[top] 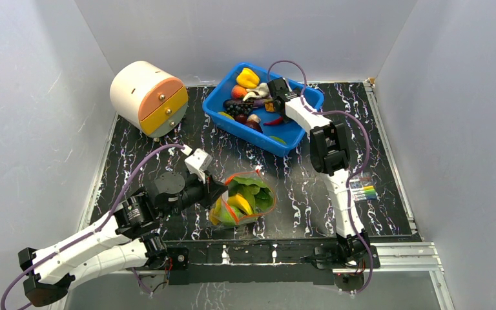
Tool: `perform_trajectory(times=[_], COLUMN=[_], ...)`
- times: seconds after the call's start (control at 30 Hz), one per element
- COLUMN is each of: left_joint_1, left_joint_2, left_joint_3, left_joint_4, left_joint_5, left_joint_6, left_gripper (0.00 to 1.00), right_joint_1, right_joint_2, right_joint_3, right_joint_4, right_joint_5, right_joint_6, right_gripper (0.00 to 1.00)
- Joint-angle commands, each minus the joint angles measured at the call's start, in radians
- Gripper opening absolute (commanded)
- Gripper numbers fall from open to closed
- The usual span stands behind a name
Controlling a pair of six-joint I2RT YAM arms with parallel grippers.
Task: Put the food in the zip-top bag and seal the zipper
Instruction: Pick up the fake fruit from the bin.
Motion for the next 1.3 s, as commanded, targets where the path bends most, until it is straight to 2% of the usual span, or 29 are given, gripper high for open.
perform_trajectory(times=[0.0, 0.1, 0.37, 0.6, 0.77, 1.03, 1.27], left_joint_1=[0.003, 0.003, 0.003, 0.003, 0.002, 0.003, 0.004], left_joint_2=[-0.001, 0.006, 0.012, 0.018, 0.028, 0.05, 0.078], left_joint_3=[-0.002, -0.003, 0.013, 0.029, 0.054, 0.096, 0.133], left_joint_4=[0.021, 0.022, 0.003, -0.013, -0.033, -0.05, -0.053], left_joint_5=[-0.013, -0.007, -0.022, -0.031, -0.034, -0.036, -0.037], left_joint_6=[0.0, -0.008, -0.028, -0.035, -0.035, -0.023, -0.02], left_gripper=[0.0, 0.0, 0.0, 0.0, 0.0, 0.0, 0.0], right_joint_1=[-0.003, -0.003, -0.001, 0.0, 0.006, 0.023, 0.026], right_joint_2=[-0.046, -0.079, -0.189, -0.303, -0.409, -0.798, -1.064], right_joint_3=[0.025, 0.023, -0.019, -0.108, -0.167, -0.523, -0.762], right_joint_4=[0.045, 0.044, 0.027, 0.0, -0.049, 0.096, 0.182], right_joint_5=[-0.029, -0.039, -0.098, -0.154, -0.249, -0.51, -0.737], right_joint_6=[0.01, 0.012, 0.046, 0.091, 0.142, 0.233, 0.277], right_gripper=[0.56, 0.52, 0.48, 0.47, 0.47, 0.47, 0.47])
